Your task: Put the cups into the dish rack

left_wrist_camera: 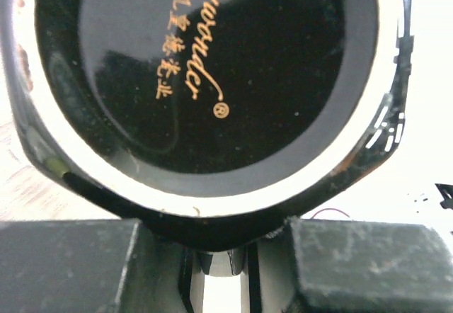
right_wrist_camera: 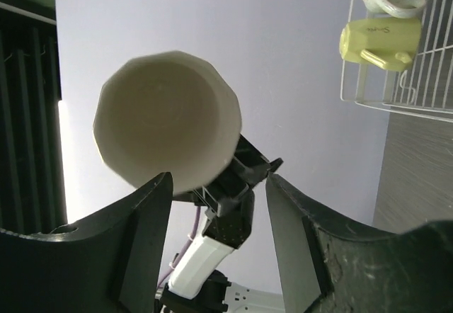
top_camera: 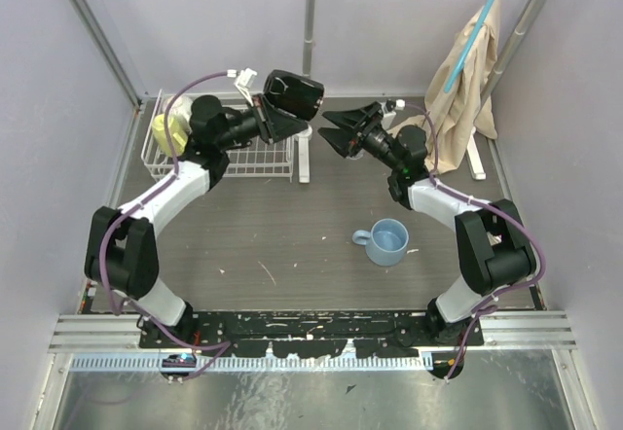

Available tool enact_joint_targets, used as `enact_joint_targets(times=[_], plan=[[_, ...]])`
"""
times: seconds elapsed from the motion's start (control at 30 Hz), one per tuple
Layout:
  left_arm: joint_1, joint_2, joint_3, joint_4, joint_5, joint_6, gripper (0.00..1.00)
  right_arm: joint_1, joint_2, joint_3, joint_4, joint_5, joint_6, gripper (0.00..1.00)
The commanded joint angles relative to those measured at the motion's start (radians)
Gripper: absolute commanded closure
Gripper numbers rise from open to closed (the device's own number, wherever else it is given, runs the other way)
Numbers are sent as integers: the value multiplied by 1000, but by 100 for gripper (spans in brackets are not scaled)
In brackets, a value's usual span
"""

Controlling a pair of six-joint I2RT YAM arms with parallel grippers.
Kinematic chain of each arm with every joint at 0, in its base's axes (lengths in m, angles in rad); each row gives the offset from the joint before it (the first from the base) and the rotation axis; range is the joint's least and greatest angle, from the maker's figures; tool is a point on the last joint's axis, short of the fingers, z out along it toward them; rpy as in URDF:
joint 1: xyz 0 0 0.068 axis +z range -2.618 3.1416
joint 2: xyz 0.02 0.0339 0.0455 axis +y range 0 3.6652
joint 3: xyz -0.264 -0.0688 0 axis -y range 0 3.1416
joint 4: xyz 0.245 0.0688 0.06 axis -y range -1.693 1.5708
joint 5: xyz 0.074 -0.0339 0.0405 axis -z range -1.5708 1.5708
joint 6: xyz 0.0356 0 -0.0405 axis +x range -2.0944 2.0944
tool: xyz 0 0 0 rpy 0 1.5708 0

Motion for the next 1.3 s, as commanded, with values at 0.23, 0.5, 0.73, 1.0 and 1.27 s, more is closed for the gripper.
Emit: enact_joint_targets(times=[0.23, 0.5, 0.73, 1.0, 1.27], plan=[[79, -143, 56, -424, -344, 296, 100, -24, -75, -85, -8, -24, -92, 39], [91, -111, 157, -674, -671, 335, 100, -46, -103, -108, -47, -53, -149, 39], [95, 19, 345, -908, -959, 308, 100, -56, -130, -126, -54, -65, -172, 39], [123, 251, 665, -1135, -1160, 272, 100, -85, -173, -100, -153, -89, -248, 39], [180, 462, 877, -1230, -1213, 170, 100, -142, -196, -98, -183, -89, -275, 38]])
